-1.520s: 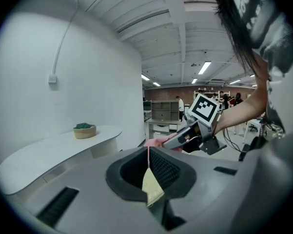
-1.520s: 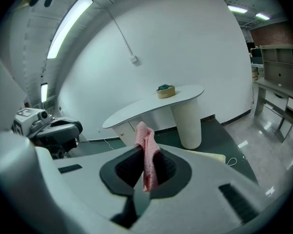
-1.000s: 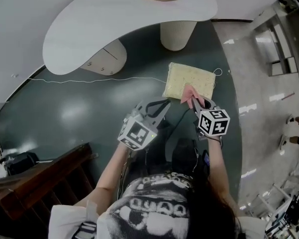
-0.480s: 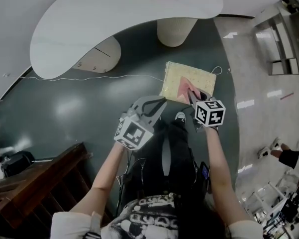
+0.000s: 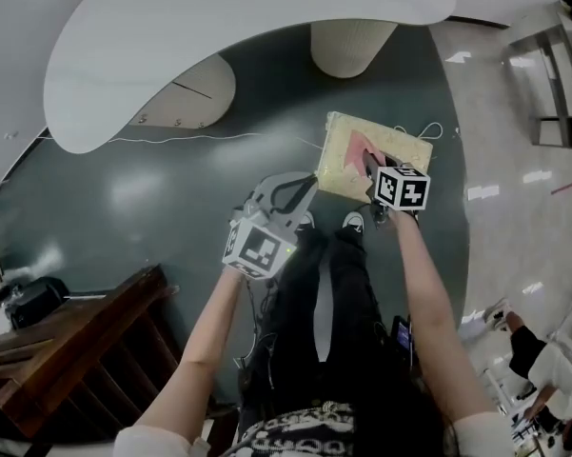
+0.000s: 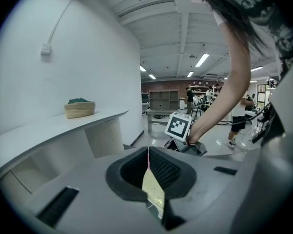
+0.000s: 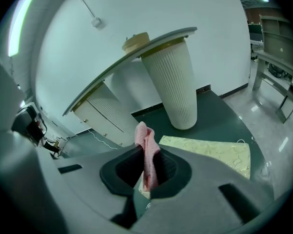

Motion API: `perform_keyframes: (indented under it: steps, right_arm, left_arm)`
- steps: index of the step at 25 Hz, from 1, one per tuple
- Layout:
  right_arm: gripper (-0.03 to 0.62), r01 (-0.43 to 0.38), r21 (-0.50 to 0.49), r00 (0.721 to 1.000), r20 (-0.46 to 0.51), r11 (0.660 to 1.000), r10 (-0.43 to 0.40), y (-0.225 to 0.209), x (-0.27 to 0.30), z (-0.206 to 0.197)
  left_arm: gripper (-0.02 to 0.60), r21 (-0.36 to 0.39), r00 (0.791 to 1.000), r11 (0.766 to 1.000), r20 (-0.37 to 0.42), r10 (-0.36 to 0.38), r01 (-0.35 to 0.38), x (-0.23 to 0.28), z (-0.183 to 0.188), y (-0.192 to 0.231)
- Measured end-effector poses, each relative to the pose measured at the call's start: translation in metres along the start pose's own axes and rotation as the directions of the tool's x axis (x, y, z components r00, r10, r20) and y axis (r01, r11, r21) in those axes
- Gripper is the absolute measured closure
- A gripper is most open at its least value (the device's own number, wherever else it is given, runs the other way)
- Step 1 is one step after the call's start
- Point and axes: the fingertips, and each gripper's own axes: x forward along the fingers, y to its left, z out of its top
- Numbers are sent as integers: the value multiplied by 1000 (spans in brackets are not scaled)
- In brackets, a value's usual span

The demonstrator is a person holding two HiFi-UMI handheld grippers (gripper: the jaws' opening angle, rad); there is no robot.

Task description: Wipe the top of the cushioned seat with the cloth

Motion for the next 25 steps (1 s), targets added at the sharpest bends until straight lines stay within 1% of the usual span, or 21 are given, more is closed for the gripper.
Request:
perform_keyframes:
  steps: [2,7,11,13,16,19,22,25]
  right_arm:
    - [583,6,-5,1000,-27,1000,-7,-11,19,-5]
    - [583,23,-63,995,-99,998,-29,-28,57,-13]
    - [583,24,-83,990,-137,996,-35,-35,77,-16]
    - [583,27,-87,988,-152,996,-40,-40,82,-15]
    - [583,29,-80,986,-163,996,-41,-44,85,-16]
    - [583,14,-58,986,-168,998,-23,-44,88,-18]
    - [583,32,-52,984,-173,998,-41,-49,88,-24]
    - [583,48,-13,983,-177,999,-50,-56,96,-33]
  left_arm:
    - [572,-3,1000,1000,-10,-1,1,9,-7,4]
    - [572,-7,1000,1000,-4,1,-1,27,-16,12]
    - [572,-19,1000,1000,0,-11,11,38,-15,17]
    - [572,-19,1000,1000,0,-5,5,44,-15,19]
    - [572,-20,1000,1000,5,4,-4,49,-15,22]
    - [572,-13,1000,1000,5,-2,2,53,-14,21]
    - [572,-13,1000,1000,13,-17,17,55,-14,16]
    - [572,6,999,1000,12,-29,29,59,-15,13]
